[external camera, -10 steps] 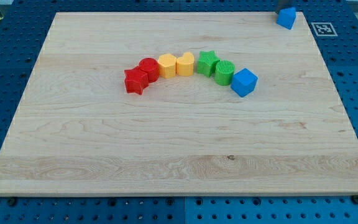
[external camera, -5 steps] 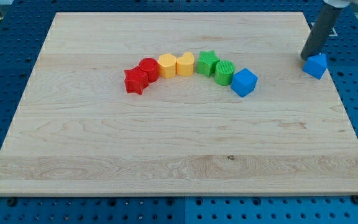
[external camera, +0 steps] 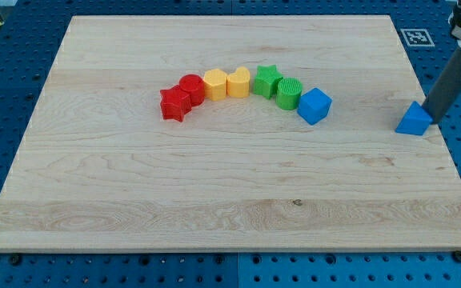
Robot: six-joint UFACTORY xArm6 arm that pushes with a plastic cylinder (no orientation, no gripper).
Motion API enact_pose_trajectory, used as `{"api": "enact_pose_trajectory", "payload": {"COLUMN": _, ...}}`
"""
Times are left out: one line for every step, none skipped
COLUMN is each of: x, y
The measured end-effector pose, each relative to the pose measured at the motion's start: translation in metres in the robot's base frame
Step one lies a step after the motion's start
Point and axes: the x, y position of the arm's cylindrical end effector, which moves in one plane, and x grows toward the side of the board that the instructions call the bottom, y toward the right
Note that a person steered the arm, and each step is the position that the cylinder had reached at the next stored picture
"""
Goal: Drag the blue triangle diagonal to the blue cube
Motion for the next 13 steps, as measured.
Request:
{"api": "enact_pose_trajectory", "payload": {"x": 0.022, "y": -0.004}}
{"api": "enact_pose_trajectory", "payload": {"x": 0.013, "y": -0.002}}
{"api": "enact_pose_trajectory", "payload": {"x": -0.002, "y": 0.005}}
{"api": "enact_pose_trajectory", "payload": {"x": 0.003, "y": 0.005}}
{"api": "enact_pose_trajectory", "payload": {"x": 0.011, "y": 0.0}}
{"api": "enact_pose_trajectory", "payload": {"x": 0.006, "y": -0.015}}
{"api": "enact_pose_trajectory", "payload": {"x": -0.007, "y": -0.034}}
{"api": "enact_pose_trajectory", "payload": {"x": -0.013, "y": -0.048}}
{"api": "enact_pose_trajectory", "payload": {"x": -0.013, "y": -0.058}}
{"api": "enact_pose_trajectory", "payload": {"x": -0.013, "y": -0.072}}
{"api": "enact_pose_trajectory", "payload": {"x": -0.013, "y": -0.083}}
{"api": "enact_pose_trajectory", "payload": {"x": -0.013, "y": -0.091}}
{"api": "enact_pose_trajectory", "payload": {"x": -0.013, "y": -0.098}}
